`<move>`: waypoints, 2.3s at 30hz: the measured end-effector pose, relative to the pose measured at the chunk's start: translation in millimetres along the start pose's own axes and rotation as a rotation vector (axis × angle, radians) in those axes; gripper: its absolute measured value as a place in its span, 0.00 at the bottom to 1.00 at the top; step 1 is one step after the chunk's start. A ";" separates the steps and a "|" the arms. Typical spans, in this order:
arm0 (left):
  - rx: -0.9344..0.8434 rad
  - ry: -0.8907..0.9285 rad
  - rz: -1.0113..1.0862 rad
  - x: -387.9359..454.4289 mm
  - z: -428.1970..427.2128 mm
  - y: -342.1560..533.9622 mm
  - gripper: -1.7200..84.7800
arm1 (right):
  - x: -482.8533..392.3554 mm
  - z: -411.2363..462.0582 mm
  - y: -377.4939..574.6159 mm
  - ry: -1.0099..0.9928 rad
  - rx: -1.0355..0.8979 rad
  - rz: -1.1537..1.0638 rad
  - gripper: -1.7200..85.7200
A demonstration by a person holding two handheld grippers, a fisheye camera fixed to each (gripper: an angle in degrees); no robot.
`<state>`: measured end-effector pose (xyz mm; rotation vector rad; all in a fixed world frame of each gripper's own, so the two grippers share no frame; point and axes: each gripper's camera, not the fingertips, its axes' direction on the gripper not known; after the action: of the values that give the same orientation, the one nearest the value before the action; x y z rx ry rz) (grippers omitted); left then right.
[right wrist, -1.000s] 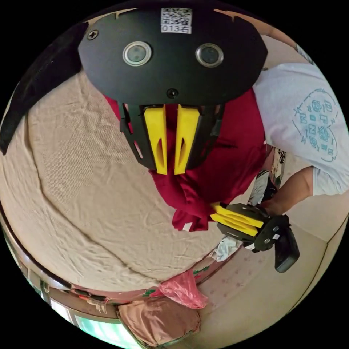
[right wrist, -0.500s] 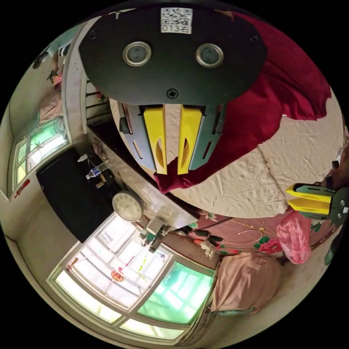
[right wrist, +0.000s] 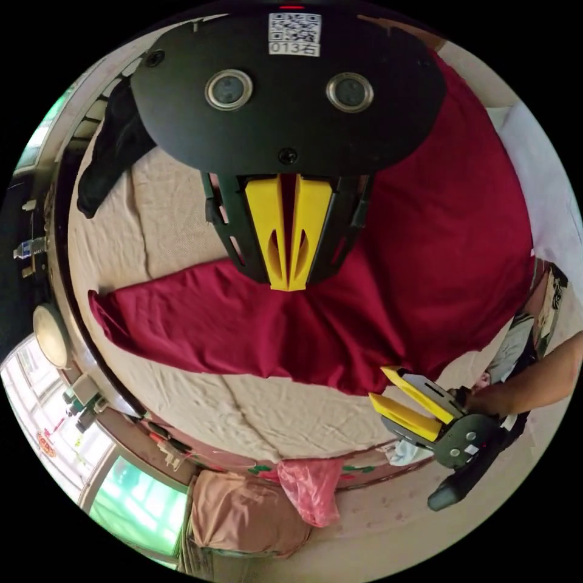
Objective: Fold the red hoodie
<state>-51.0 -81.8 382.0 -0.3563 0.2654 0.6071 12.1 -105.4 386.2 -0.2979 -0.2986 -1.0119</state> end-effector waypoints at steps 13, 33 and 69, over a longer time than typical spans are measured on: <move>0.142 0.229 0.124 65.8 -71.6 121.4 0.11 | -53.2 -142.6 166.2 0.097 0.138 0.242 0.05; -0.113 0.176 0.634 246.9 -59.6 263.4 0.04 | -297.3 -143.8 345.0 0.058 -0.197 0.694 0.11; -0.173 0.131 0.569 224.8 -54.7 266.7 0.03 | -212.0 -199.7 484.4 -0.115 -0.132 1.050 0.05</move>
<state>-40.0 213.8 189.2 -0.4928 0.4477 1.1736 345.1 225.5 71.4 -0.5542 -0.1378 0.0235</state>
